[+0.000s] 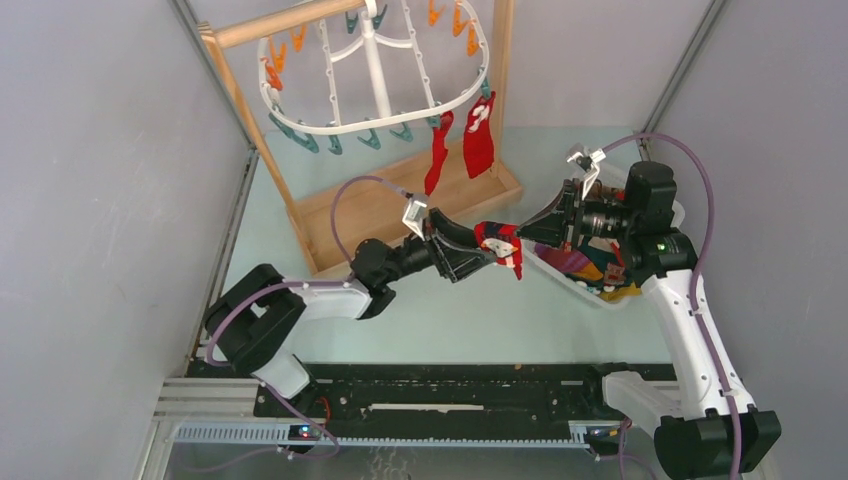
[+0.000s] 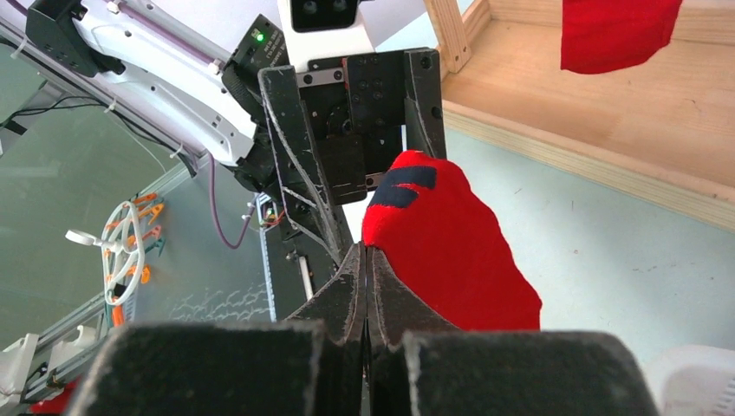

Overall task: Clip the socks to the hanger
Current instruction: Pick up the sock from the bin.

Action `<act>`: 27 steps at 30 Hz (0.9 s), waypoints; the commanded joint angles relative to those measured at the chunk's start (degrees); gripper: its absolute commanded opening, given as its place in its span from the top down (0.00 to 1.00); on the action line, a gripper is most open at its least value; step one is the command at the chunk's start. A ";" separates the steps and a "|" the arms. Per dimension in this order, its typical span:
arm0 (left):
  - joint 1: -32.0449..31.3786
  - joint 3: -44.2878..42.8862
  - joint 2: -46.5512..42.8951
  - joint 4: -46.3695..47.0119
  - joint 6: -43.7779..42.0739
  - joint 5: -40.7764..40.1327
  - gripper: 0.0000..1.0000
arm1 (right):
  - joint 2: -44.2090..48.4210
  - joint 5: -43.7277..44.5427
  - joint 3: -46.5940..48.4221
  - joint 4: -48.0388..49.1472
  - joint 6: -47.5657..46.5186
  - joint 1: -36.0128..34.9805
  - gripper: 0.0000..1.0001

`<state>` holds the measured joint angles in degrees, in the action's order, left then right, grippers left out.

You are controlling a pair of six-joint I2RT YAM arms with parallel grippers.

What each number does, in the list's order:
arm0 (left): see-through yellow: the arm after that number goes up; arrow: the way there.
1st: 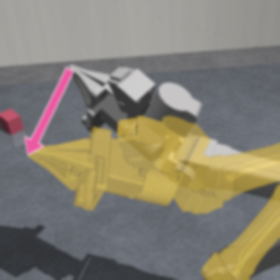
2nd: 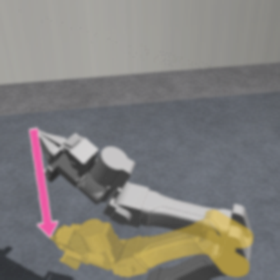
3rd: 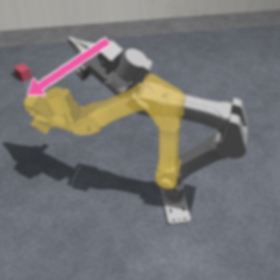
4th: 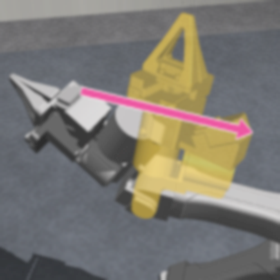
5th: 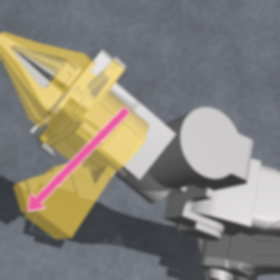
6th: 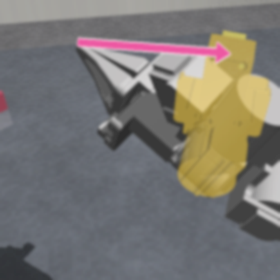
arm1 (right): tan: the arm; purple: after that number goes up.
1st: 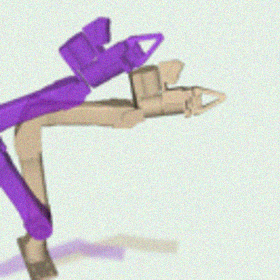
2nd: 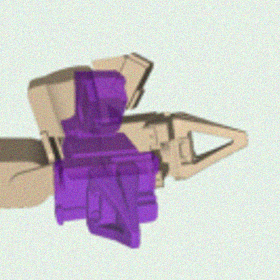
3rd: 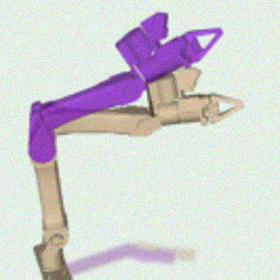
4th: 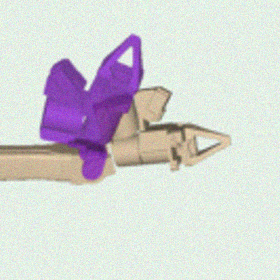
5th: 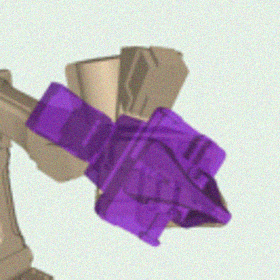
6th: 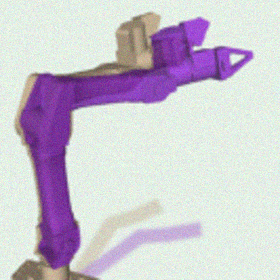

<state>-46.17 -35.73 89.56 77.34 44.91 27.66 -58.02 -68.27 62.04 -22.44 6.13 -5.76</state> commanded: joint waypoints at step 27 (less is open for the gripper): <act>7.32 -0.74 -19.33 -28.77 38.65 2.71 1.00 | 7.39 -1.67 8.25 -22.81 -80.08 -8.09 0.12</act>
<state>-39.86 -35.86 71.92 60.97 70.87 26.02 -51.37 -68.23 68.60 -40.77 -49.01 -10.76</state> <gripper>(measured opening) 0.014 0.881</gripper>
